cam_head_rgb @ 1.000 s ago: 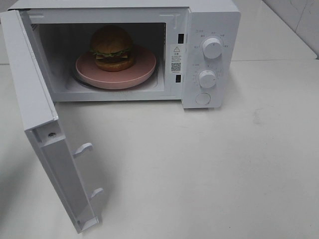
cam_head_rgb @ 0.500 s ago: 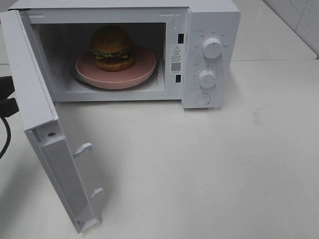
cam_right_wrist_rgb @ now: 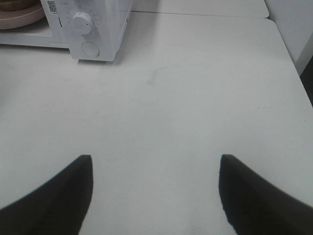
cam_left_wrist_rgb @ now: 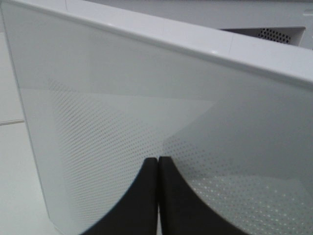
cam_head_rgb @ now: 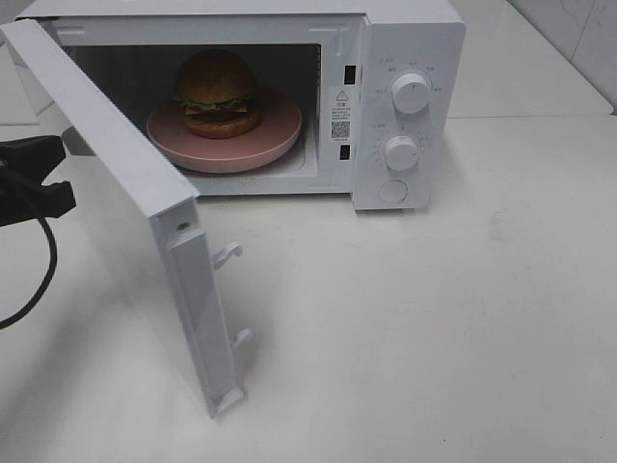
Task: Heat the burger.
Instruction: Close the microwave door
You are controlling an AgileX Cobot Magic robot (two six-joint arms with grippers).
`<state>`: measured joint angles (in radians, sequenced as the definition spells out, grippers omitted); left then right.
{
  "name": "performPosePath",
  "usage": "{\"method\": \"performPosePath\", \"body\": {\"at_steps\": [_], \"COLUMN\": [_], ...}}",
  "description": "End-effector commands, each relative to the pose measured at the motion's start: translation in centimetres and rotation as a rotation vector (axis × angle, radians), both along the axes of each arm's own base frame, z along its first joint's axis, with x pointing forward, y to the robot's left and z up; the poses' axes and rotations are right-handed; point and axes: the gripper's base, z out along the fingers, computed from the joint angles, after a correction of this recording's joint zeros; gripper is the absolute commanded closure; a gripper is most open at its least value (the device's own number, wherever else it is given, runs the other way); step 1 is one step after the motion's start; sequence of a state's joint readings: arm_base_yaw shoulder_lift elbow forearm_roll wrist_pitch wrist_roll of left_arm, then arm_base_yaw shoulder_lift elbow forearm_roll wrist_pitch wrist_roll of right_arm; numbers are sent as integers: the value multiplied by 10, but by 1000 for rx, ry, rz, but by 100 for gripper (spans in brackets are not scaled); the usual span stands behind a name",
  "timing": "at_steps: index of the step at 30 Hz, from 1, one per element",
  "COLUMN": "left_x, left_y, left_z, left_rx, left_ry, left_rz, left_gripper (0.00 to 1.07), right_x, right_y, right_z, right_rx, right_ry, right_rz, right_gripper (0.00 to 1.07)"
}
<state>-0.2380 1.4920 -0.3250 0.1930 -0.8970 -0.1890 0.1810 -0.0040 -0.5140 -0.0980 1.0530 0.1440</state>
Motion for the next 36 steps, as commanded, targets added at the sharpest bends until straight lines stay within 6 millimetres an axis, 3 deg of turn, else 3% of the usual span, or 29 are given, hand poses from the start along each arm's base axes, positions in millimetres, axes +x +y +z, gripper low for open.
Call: {"method": "performPosePath", "body": {"at_steps": [1,18,36], "left_x": [12,37,78], "left_y": [-5,-59,-127], "left_z": [1,-1,8], "left_rx": [-20,-42,-96], "left_ry": [-8,1,3], "left_rz": [-3,-64,-85], "left_gripper": [107,107,107], "right_x": [-3,-3,-3], "right_y": [-1,-1,-1], "right_z": [0,0,0], "right_rx": [-7,-7,-7], "right_ry": [-34,-34,-34], "right_rz": [-1,-1,-1], "right_gripper": [38,38,38]}}
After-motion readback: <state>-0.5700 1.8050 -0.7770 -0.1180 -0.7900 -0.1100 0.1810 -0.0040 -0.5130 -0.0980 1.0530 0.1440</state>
